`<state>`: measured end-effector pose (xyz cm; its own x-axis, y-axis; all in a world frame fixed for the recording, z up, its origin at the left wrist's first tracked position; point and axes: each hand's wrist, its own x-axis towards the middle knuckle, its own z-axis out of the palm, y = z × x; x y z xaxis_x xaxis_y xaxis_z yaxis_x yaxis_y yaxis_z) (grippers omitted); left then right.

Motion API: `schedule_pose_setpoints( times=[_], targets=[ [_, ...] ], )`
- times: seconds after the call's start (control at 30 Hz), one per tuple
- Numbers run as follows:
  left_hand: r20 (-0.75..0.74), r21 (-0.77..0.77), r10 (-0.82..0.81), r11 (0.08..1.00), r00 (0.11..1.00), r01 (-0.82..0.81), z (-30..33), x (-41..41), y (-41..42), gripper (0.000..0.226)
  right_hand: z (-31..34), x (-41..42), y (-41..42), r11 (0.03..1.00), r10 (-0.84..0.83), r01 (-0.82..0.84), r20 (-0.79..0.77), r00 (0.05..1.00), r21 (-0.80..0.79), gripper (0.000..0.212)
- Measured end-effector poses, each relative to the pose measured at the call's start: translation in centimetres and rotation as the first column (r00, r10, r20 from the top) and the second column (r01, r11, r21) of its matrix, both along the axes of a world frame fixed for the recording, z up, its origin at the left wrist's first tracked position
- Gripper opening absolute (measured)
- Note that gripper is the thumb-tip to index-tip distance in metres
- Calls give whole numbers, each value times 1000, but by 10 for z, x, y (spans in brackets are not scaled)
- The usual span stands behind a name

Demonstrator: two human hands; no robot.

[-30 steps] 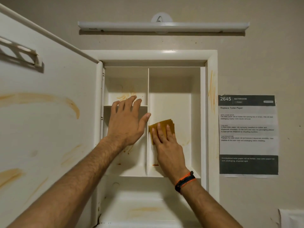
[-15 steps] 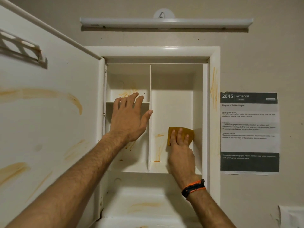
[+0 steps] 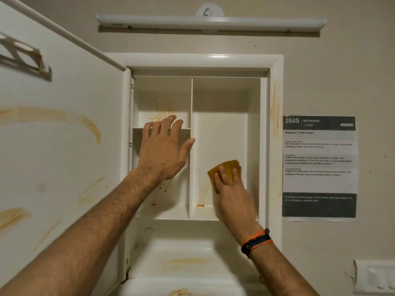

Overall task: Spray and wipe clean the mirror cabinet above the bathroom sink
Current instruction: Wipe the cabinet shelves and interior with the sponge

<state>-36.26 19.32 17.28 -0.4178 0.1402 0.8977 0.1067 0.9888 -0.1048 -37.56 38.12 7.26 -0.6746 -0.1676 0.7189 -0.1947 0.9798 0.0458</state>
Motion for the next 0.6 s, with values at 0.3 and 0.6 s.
schedule_pose_setpoints(
  times=[0.3, 0.6],
  targets=[
    [0, 7, -6, 1000, 1000, 6, 0, 1, 1, 63, -4, 13, -25, 981, 2, 24, 132, 991, -195, 74],
    [20, -1, 3, 1000, 1000, -3, 1, 3, 1, 65, 4, 28, -32, 993, 34, -47, 116, 993, 112, 39]
  ],
)
